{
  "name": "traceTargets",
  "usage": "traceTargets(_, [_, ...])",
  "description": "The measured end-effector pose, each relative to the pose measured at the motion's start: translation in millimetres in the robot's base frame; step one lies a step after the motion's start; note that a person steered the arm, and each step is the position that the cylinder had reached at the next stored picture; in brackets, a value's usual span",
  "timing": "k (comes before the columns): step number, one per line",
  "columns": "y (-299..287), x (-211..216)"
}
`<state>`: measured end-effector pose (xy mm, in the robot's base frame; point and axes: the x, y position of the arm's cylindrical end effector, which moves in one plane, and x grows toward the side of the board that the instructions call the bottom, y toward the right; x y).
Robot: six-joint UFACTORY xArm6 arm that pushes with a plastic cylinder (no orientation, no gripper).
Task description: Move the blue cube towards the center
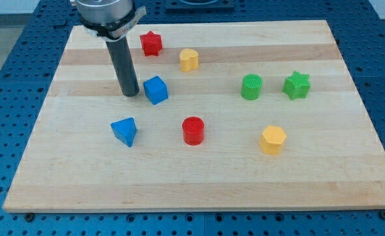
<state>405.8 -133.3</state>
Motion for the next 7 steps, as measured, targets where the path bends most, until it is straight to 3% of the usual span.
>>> traceTargets(4, [49.7, -15.8])
traceTargets(7, [129.0, -15.8])
